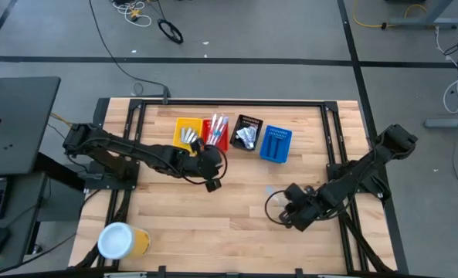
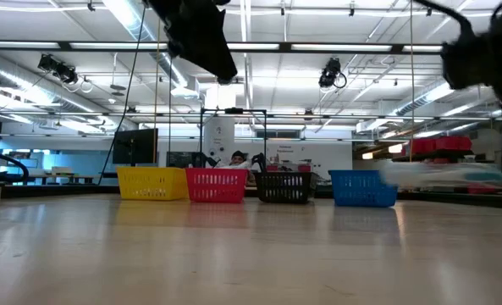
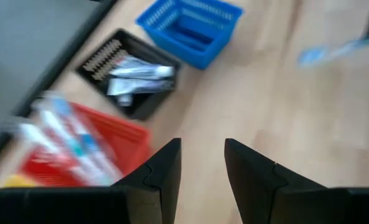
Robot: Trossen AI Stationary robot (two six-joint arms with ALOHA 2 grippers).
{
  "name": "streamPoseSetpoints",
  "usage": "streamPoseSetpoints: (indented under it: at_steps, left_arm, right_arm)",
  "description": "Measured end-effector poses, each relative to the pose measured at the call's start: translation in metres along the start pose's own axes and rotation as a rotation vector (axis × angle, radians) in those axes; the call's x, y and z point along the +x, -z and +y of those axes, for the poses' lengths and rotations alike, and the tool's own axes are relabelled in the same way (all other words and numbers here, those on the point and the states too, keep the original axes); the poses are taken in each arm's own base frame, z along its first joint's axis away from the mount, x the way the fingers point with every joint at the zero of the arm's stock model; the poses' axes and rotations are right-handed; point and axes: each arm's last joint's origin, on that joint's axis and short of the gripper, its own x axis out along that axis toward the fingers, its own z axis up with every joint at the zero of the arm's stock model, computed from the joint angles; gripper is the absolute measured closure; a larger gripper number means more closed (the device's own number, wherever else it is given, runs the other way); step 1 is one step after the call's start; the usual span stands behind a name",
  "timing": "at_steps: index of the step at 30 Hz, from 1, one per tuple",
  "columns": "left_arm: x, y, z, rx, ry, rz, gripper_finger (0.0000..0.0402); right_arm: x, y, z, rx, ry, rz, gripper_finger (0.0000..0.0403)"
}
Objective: Pick & Place Travel size toiletries
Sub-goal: Put the blue toothbrush into the red bin
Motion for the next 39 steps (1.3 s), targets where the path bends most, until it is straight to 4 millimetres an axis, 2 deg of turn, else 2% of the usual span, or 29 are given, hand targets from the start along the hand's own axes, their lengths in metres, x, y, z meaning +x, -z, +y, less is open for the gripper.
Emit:
streamPoseSetpoints:
  at_steps: [4,7,11,14,19,25,33,39]
  left_arm:
    - [0.008,0.011,-0.012,-0.048,0.131,-0.046,0.027]
    - [0.013,0.024,-0.022,-0.065,0.23,-0.082,0.027]
    - [0.018,0.038,-0.029,-0.105,0.308,-0.095,0.027]
    - [0.02,0.045,-0.028,-0.112,0.31,-0.071,0.027]
    - [0.021,0.046,-0.028,-0.172,0.303,-0.05,0.027]
    - [0.02,0.046,-0.027,-0.215,0.29,-0.057,0.027]
    - [0.021,0.045,-0.027,-0.235,0.271,-0.063,0.027]
    - [0.021,0.045,-0.027,-0.236,0.266,-0.064,0.027]
  right_arm:
    - [0.001,-0.009,0.01,-0.185,-0.082,-0.157,0.0341]
    - [0.002,-0.018,0.012,-0.224,-0.088,-0.217,0.0341]
    - [0.005,-0.03,0.01,-0.23,-0.067,-0.211,0.0352]
    - [0.009,-0.037,0.01,-0.305,-0.071,-0.175,0.0362]
    - [0.011,-0.043,0.015,-0.502,-0.135,-0.142,0.0361]
    - [0.015,-0.05,0.014,-0.592,-0.146,-0.154,0.0332]
    - [0.045,-0.047,0.012,-0.664,-0.189,-0.133,0.0281]
    - [0.066,-0.041,0.011,-0.7,-0.175,-0.084,0.0265]
